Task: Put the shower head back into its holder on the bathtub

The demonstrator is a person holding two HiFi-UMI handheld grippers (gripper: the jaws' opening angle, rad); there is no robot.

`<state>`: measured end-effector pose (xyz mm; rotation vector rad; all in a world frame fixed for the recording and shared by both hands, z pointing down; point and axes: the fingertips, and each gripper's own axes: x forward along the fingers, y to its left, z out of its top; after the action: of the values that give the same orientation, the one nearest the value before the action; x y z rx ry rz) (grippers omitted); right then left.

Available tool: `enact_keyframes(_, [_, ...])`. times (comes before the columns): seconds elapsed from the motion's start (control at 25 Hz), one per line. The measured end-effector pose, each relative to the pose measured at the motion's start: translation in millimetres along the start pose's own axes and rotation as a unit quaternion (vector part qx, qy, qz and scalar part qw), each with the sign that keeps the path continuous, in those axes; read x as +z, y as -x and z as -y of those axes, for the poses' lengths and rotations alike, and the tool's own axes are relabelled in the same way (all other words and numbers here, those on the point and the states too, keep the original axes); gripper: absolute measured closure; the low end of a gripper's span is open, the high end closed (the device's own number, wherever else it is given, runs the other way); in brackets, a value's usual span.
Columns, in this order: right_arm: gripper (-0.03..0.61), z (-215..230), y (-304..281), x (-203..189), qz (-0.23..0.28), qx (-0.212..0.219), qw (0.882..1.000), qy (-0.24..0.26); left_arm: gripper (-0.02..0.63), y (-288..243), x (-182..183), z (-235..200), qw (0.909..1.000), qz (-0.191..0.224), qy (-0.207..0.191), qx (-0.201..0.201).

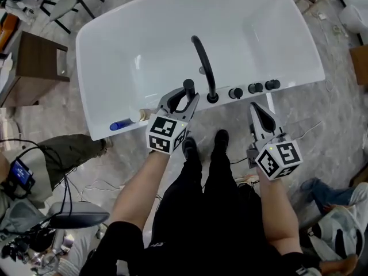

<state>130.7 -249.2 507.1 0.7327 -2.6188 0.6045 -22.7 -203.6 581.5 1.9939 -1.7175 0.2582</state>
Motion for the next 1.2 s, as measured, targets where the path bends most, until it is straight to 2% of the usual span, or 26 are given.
enact_keyframes(0.6, [0.565,19.0,-18.8,-65.4,-0.010,-0.016,0.999,-0.044,0.471,-46.6,-90.0,-18.2,0.9974,-0.065,-0.028,-0.018])
enact_keyframes(0.96, [0.565,18.4,-10.0,-80.1,-0.008,-0.017,0.998,-0.061,0.469,-47.1,-124.2,-9.6,0.9916,-0.104,-0.073,-0.022])
enact_keyframes(1.2, [0.564,14.9,-2.6,-79.2,-0.007,-0.015,0.998,-0.061,0.464,-43.8,-139.2,-11.1,0.9887,-0.128,-0.076,-0.018])
